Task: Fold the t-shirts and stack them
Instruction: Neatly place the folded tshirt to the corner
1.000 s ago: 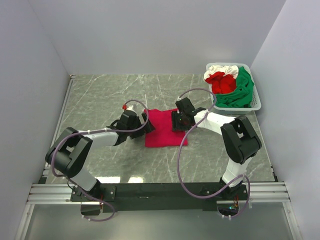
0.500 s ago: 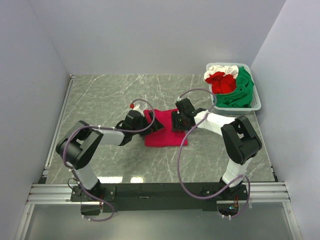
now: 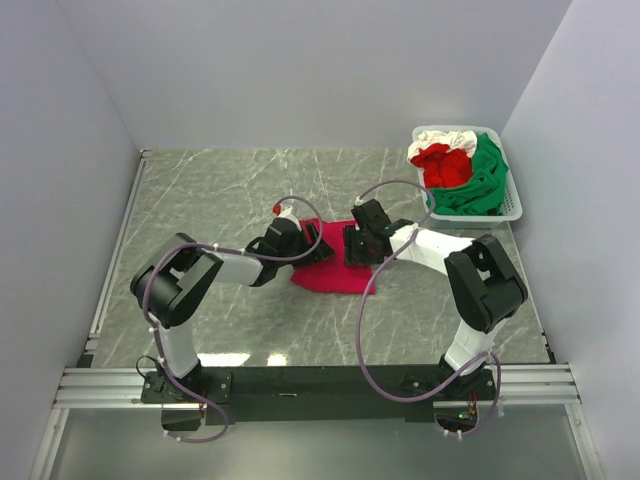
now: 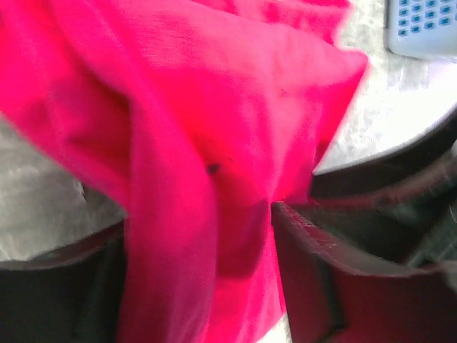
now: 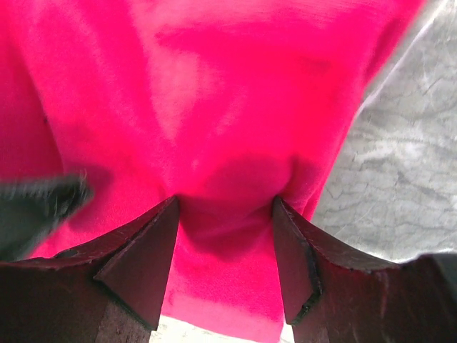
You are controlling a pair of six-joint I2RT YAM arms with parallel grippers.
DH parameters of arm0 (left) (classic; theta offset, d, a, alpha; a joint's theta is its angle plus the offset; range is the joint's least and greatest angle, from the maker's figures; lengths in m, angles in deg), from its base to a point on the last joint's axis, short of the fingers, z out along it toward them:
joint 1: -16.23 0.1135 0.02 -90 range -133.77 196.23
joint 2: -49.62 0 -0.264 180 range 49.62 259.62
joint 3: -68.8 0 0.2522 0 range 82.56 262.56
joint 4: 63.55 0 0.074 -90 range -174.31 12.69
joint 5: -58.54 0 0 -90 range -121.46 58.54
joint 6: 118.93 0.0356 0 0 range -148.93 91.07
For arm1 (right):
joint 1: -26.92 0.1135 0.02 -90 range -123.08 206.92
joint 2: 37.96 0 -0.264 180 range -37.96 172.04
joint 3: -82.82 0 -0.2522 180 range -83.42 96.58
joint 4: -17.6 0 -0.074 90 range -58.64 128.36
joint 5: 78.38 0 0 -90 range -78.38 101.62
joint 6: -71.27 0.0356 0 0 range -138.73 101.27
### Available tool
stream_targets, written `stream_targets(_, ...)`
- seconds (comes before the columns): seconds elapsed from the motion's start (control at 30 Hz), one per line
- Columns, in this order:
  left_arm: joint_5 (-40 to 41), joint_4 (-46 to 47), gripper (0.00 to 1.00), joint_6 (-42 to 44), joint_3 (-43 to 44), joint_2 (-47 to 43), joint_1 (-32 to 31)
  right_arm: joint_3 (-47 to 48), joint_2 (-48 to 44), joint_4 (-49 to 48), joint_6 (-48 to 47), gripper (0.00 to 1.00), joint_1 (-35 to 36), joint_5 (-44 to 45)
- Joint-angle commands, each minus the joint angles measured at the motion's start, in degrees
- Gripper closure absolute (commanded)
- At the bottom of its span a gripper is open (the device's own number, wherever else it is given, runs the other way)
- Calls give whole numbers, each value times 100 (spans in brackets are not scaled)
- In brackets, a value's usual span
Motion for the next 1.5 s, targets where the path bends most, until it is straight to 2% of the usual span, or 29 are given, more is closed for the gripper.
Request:
stream_targets(0.0,318,-913,37,178,183,419,-87,-185,-146,171,108,38,125,-162)
stream_targets(0.07,450,-1045,43,283,306,516,-87,-212,-198,171,90,38,125,-153)
stream_targets(0.17,590,-1335,58,467,552,577,-78,-255,-313,197,73,38,125,-118)
stream_targets(0.2,660,-1432,99,494,683,586,-69,-256,-357,215,64,38,125,-109)
stream_targets(0.37,1039,-1986,100,924,965,428,71,-151,-760,408,2,37,125,57)
stream_targets(0.6,1091,-2689,100,1820,1387,138,695,517,-1420,1022,-234,34,20,409)
stream_targets(0.93,1768,-4297,100,3541,2363,-117,1363,1581,-1992,1235,-569,30,-674,129)
stream_targets(1.2,1610,-4465,100,4773,2741,-135,2382,1678,-1956,980,-674,30,-1096,-487)
stream_targets(1.37,1610,-4597,100,4906,3259,24,3085,1538,-1983,831,-762,30,-1202,-698)
stream_targets(1.47,1724,-4675,100,5012,3540,23,3270,1441,-1974,742,-797,30,-1289,-830)
